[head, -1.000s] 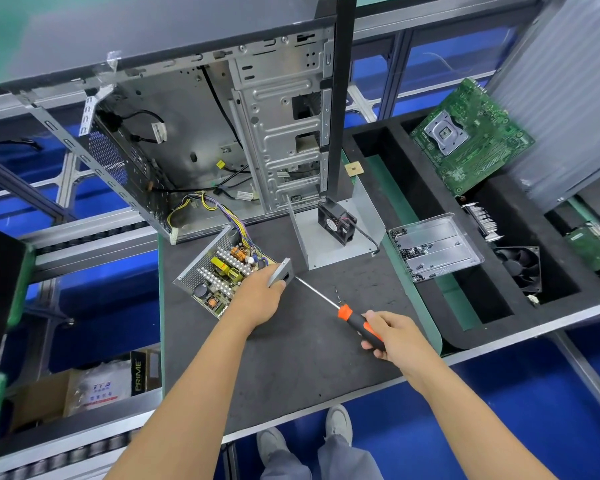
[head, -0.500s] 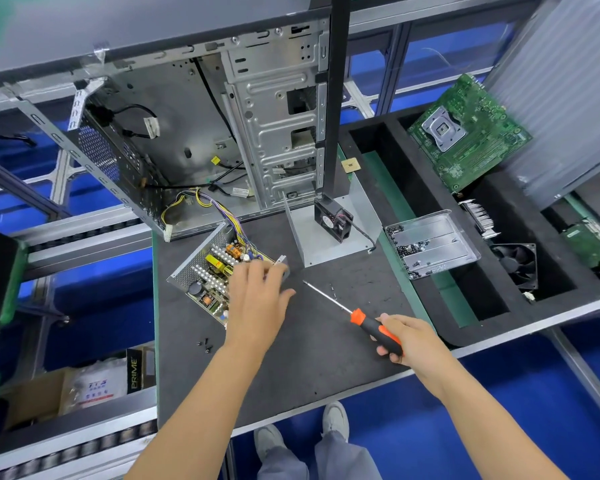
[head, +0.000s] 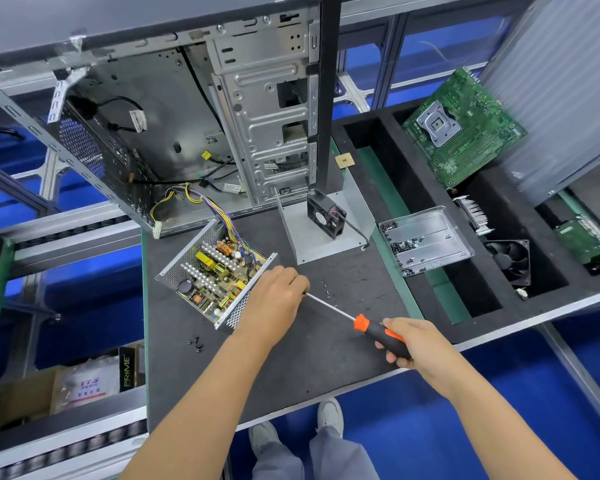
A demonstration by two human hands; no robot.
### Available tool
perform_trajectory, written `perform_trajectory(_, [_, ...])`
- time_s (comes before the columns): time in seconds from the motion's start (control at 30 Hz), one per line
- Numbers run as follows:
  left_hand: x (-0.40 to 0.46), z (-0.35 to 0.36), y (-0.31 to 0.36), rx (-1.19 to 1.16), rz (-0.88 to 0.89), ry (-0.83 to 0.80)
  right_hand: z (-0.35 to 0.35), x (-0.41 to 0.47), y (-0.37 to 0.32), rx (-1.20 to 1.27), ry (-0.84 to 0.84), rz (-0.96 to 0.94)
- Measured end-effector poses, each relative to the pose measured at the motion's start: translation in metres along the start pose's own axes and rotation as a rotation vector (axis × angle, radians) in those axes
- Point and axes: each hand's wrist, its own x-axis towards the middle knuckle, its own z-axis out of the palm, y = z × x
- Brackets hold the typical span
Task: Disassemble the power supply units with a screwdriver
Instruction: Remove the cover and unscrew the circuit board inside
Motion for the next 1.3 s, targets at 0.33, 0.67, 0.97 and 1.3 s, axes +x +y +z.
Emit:
perform_trajectory(0.33, [-0.002, 0.025, 0.011, -0.247, -0.336, -0.091, -0.018, 0.004, -0.004, 0.060, 0.203, -0.044])
perform_trajectory(0.67, [0.012, 0.041, 0.023, -0.291, -0.429, -0.154, -0.018, 0.009, -0.003, 0.047, 0.190, -0.060])
perform_trajectory(0.97, [-0.011, 0.001, 0.013, -0.158, -0.166, 0.343, 0.000, -0.002, -0.004, -0.069, 0.048, -0.212])
perform_trajectory(1.3, [-0.024, -0.039, -0.046, -0.587, -0.794, -0.183, 0.056, 0.007, 0.012, -0.090, -0.044, -0.253])
